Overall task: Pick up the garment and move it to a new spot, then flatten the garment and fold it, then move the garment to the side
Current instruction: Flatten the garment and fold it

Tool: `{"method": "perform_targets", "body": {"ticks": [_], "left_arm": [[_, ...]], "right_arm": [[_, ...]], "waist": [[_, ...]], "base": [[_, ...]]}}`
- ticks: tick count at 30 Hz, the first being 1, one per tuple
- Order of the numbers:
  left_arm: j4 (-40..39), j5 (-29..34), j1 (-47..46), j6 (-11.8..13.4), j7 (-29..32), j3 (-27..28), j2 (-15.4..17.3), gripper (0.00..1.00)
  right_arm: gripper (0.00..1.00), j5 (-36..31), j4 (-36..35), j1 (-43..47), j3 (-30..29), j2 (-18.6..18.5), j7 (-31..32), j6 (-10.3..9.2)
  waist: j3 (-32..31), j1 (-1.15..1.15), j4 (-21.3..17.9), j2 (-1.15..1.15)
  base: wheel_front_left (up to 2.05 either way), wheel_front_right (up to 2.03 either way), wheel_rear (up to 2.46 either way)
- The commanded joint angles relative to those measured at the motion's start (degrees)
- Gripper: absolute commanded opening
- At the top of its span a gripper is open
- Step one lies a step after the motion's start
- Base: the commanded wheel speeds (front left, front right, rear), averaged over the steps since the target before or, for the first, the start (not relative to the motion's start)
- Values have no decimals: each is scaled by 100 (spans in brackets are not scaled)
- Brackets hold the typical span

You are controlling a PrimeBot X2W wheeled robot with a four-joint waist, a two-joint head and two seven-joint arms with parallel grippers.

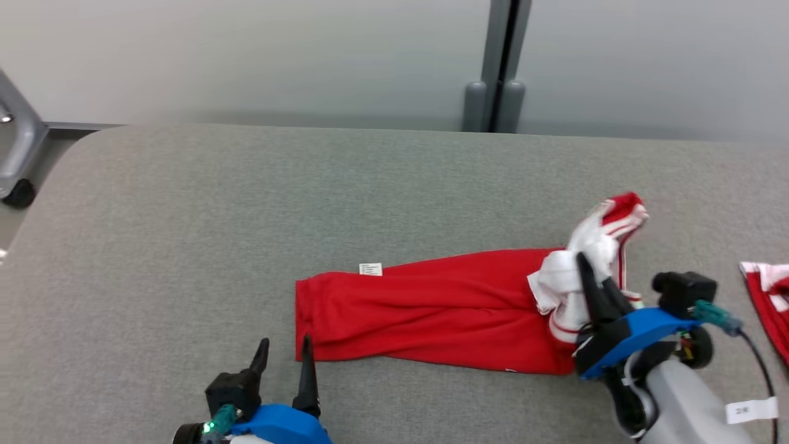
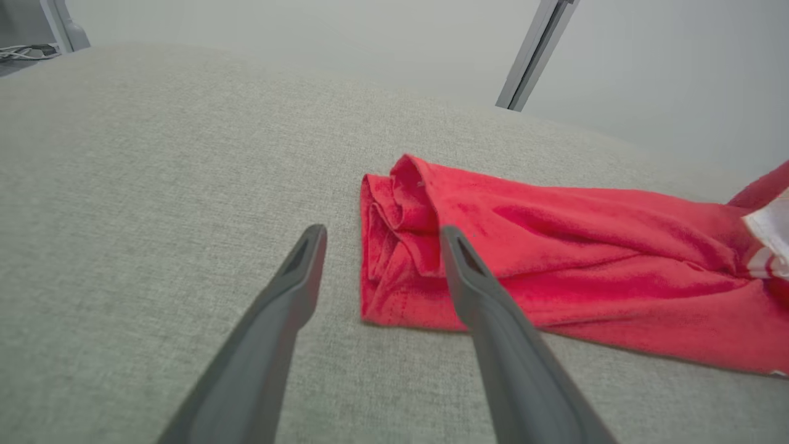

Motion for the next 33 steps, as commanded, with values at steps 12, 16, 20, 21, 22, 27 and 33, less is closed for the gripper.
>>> {"method": "perform_targets", "body": {"ticks": [12, 16, 20, 21, 22, 27, 33], "left_arm": [[97, 110, 1, -27, -26, -387, -2, 100], [118, 41, 27, -17, -26, -520, -2, 100], [113, -1, 35, 2, -26, -613, -2, 100], [113, 1, 34, 10, -26, -627, -2, 100], [109, -8, 34, 18, -26, -640, -2, 100], [66, -27, 16, 97, -26, -530, -3, 100], [-74, 36, -63, 150, -26, -312, -2, 100]], "right_arm": [[0, 578, -462, 47, 1262, 397, 253, 2], [0, 542, -236, -149, 1440, 465, 242, 1], [0, 445, 139, -339, 1487, 543, 181, 2], [0, 428, 244, -395, 1489, 557, 168, 2], [36, 433, 308, -446, 1494, 582, 152, 2], [100, 573, 258, -595, 1527, 655, 22, 1], [100, 70, -119, -442, 696, 481, -20, 1]], "waist": [[77, 0, 1242, -1], [114, 0, 1636, -1], [150, 0, 1919, -1], [156, 0, 1960, -1], [160, 0, 1983, -1], [138, 0, 1831, -1], [69, 0, 1261, -1]], "base": [[0, 0, 0], [0, 0, 0], [0, 0, 0], [0, 0, 0], [0, 0, 0], [0, 0, 0], [0, 0, 0]]}}
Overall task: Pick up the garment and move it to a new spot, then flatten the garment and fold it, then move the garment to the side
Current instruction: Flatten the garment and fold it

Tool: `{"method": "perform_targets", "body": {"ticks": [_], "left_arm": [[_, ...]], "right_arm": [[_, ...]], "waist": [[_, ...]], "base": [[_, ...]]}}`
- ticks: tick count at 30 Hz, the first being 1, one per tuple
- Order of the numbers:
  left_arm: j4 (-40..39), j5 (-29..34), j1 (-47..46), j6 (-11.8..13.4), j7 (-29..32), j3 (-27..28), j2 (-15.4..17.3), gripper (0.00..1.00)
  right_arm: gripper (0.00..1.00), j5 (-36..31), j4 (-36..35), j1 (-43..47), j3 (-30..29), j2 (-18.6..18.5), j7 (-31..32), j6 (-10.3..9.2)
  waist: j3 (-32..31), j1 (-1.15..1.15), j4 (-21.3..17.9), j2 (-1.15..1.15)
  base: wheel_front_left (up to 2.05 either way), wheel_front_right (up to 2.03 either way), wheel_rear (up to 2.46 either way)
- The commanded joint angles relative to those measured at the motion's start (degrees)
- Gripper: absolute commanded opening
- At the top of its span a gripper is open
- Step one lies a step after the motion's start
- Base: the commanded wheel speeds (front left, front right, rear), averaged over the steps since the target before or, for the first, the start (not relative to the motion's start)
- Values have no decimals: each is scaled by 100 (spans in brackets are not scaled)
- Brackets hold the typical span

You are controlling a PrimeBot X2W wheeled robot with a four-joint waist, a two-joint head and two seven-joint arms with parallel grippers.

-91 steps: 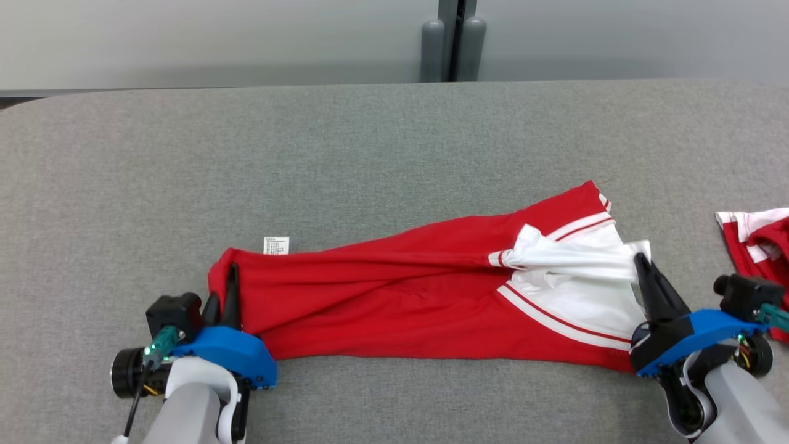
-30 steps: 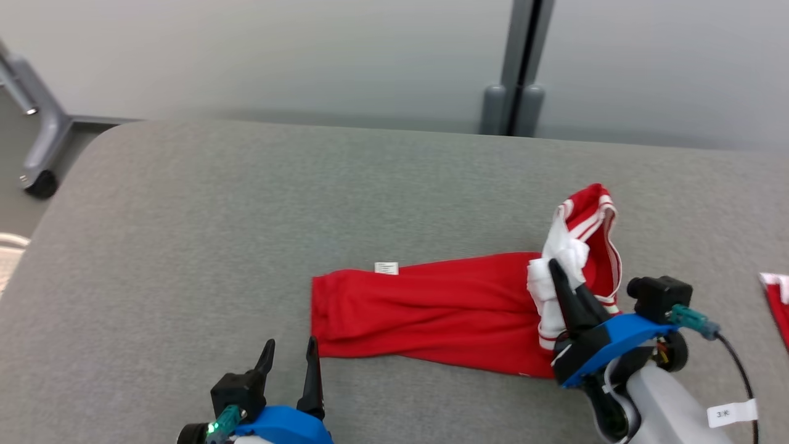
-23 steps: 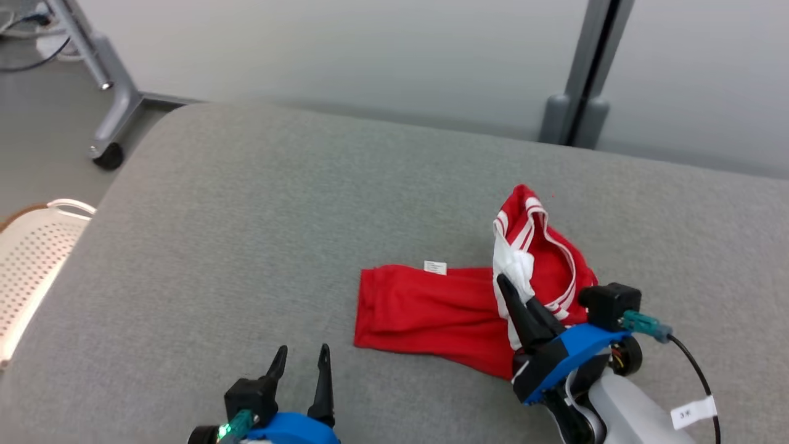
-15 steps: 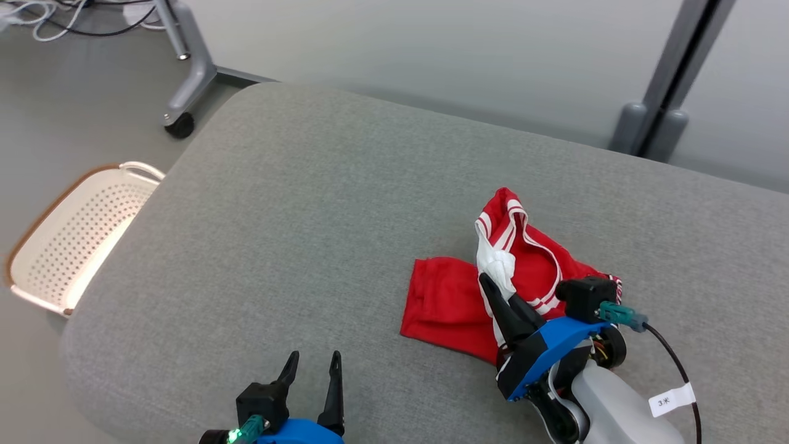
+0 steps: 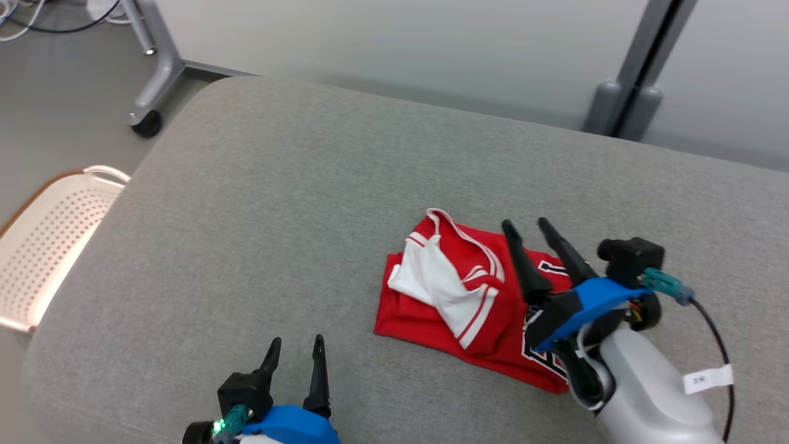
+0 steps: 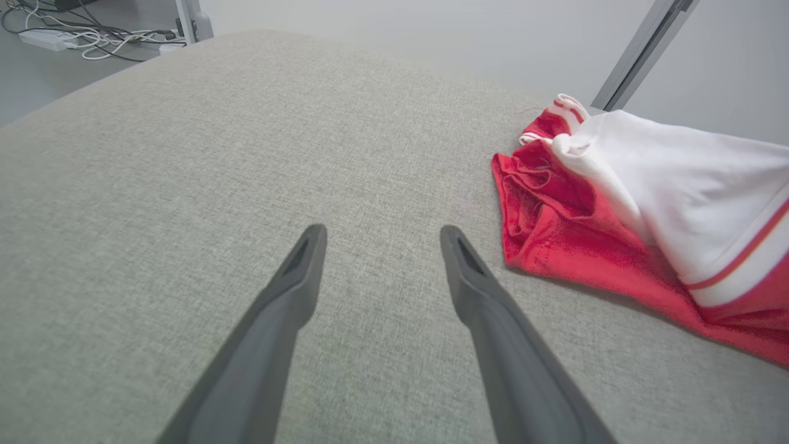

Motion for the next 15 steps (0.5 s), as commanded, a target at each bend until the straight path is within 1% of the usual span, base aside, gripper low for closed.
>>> {"method": "perform_targets", "body": {"ticks": [1, 4, 6, 7, 11, 15], "left_arm": [[-61, 61, -94, 36, -26, 70, -5, 100], [-121, 166, -94, 59, -25, 204, -5, 100], [-164, 232, -112, 101, -26, 296, -1, 100], [-198, 301, -108, 151, -26, 405, -3, 100], [-255, 502, -29, 254, -26, 592, -3, 100], [-262, 722, 87, 307, -26, 797, -3, 100]], "right_arm": [[100, -212, -77, 184, -220, -86, -22, 2], [100, -709, -335, 437, -939, -93, -24, 2], [100, -1053, -478, 598, -1310, -86, -25, 1], [100, -1332, -597, 789, -1656, -55, -24, 2], [100, -1815, -738, 1125, -2069, 24, -25, 1], [100, -2156, -796, 1407, -2301, 96, -25, 1]], "waist": [[-132, -1, -244, 0], [-157, -1, -566, 0], [-177, -1, -774, 0], [-207, -1, -954, 0], [-277, -1, -1265, 0], [-390, -1, -1499, 0]], "base": [[0, 0, 0], [0, 0, 0], [0, 0, 0], [0, 0, 0], [0, 0, 0], [0, 0, 0]]}}
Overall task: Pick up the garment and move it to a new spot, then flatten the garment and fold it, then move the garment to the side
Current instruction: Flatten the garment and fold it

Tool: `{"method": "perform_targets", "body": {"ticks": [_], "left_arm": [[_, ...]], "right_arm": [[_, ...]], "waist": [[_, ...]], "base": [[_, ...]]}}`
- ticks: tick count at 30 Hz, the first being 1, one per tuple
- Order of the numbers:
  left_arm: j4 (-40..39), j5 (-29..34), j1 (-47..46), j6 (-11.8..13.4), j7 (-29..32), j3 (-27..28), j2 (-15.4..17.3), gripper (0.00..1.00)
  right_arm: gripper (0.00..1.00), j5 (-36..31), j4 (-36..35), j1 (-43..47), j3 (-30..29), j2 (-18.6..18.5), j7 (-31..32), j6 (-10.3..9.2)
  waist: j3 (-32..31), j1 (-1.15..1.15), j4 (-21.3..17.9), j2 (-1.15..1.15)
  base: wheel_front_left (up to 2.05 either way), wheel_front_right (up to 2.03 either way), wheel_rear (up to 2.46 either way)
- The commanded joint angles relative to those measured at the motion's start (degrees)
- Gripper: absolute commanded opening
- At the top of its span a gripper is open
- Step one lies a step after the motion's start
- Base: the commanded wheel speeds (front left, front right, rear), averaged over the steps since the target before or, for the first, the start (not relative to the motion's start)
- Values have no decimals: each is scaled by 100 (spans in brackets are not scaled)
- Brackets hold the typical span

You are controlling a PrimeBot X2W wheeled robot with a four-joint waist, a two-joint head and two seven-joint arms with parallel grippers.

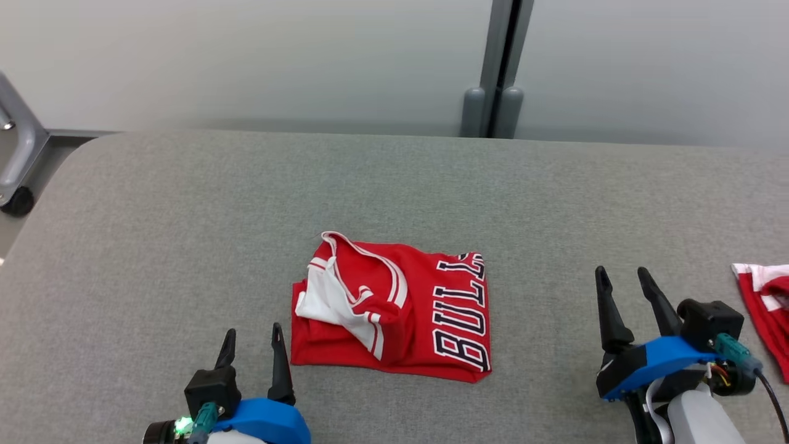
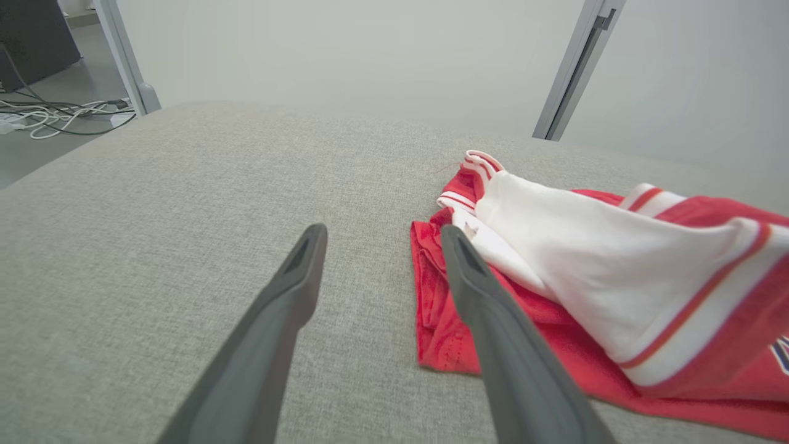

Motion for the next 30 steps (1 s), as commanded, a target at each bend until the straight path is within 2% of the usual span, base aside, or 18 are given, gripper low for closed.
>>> {"method": "perform_targets", "body": {"ticks": [1, 6, 13, 19, 25, 26, 27, 28, 30], "left_arm": [[-17, 31, 31, 20, -26, 29, 2, 100], [-32, 211, 376, -24, -26, 343, 0, 100], [-48, 282, 545, -105, -26, 421, 1, 100], [-45, 217, 489, -139, -26, 313, 1, 100], [-71, 127, 327, -164, -26, 130, 2, 100], [-76, 105, 305, -167, -26, 93, 1, 100], [-82, 90, 285, -173, -26, 52, 3, 100], [-86, 73, 272, -174, -26, 0, 3, 100], [-103, 61, 250, -150, -26, -74, 0, 100]], "right_arm": [[100, -37, -23, 92, -15, 17, -24, 1], [100, -268, 112, 451, -88, 74, -25, 1], [100, -184, 215, 598, 36, 80, -25, 1], [100, -57, 209, 548, 109, 79, -25, 1], [100, 19, 153, 265, 516, 81, -25, 1], [73, 52, 158, 206, 598, 80, -25, 1], [10, 107, 189, 146, 711, 79, -25, 1], [0, 153, 228, 82, 783, 78, -25, 1], [0, 194, 302, -75, 977, 79, -22, 1]], "waist": [[-114, 0, -118, 0], [-354, 0, -352, 0], [-405, 0, -386, 0], [-347, 0, -237, 0], [-126, 0, 108, 0], [-89, 0, 185, 0], [-51, 0, 271, 0], [-15, 0, 362, 0], [44, 0, 547, 0]], "base": [[0, 0, 0], [0, 0, 0], [0, 0, 0], [0, 0, 0], [0, 0, 0], [0, 0, 0], [0, 0, 0], [0, 0, 0], [0, 0, 0]]}}
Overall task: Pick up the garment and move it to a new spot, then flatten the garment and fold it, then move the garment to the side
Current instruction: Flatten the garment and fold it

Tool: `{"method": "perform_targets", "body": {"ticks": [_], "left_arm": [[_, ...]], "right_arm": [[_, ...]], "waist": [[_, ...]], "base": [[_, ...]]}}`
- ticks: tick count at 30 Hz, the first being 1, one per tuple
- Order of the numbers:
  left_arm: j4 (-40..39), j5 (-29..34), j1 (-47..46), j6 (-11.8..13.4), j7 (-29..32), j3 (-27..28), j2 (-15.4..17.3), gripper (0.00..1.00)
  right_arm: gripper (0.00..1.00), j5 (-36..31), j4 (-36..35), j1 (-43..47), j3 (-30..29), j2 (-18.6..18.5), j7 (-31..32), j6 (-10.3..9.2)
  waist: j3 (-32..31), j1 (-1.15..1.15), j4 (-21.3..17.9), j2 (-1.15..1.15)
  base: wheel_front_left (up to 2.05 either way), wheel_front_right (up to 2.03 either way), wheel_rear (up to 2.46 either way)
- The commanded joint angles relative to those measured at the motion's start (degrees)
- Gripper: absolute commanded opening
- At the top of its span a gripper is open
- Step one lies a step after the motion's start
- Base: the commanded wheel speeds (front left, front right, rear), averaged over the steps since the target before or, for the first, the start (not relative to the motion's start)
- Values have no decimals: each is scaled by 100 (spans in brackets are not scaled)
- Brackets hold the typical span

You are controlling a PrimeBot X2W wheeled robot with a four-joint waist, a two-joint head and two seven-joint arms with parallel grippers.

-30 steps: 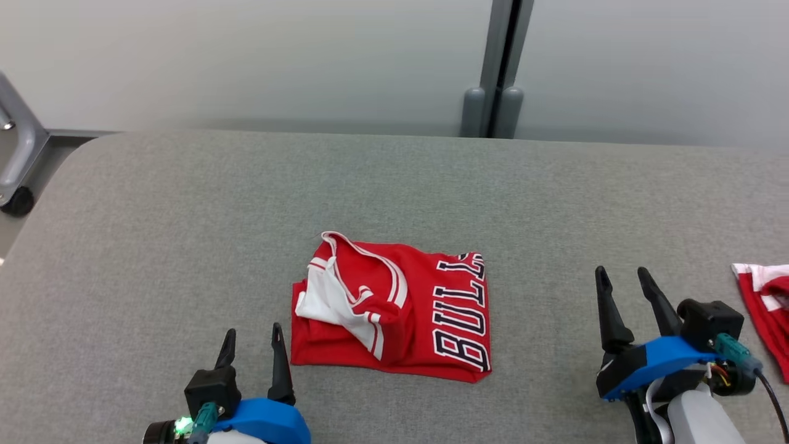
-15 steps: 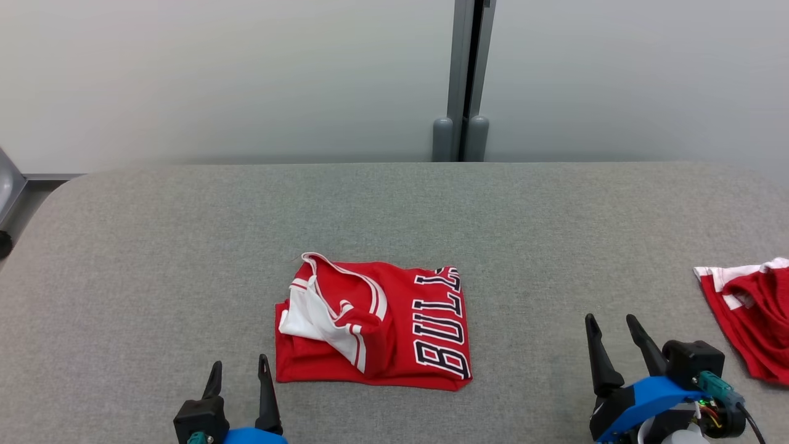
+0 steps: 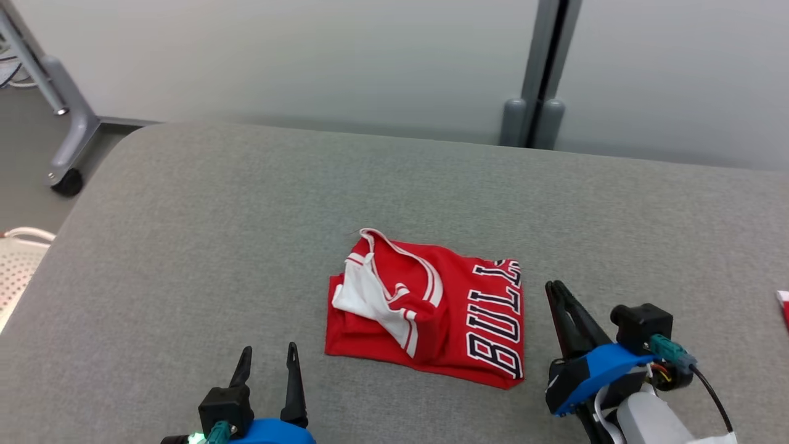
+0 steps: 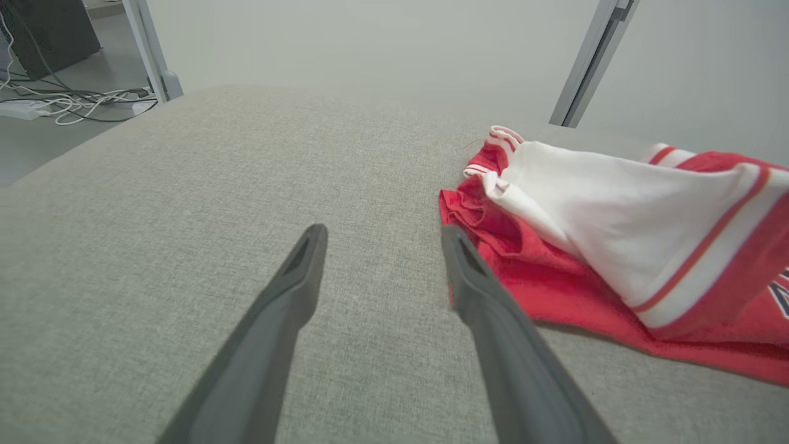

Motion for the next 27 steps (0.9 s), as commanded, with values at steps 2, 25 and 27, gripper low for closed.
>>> {"method": "perform_targets", "body": {"ticks": [2, 25, 27], "left_arm": [[-25, -34, -102, 29, -26, -37, 0, 100], [-232, -347, -310, 116, -26, -436, -2, 100], [-259, -342, -332, 118, -26, -424, -2, 100]], "right_arm": [[0, -11, 72, -181, 102, -13, -21, 1], [0, 1195, 656, -1013, 3393, -12, -20, 1], [0, 1352, 610, -1099, 3495, -23, -20, 1]], "waist": [[198, 0, 303, 1], [656, 0, 1161, 1], [643, 0, 1061, 1]], "base": [[0, 0, 0], [0, 0, 0], [0, 0, 0]]}}
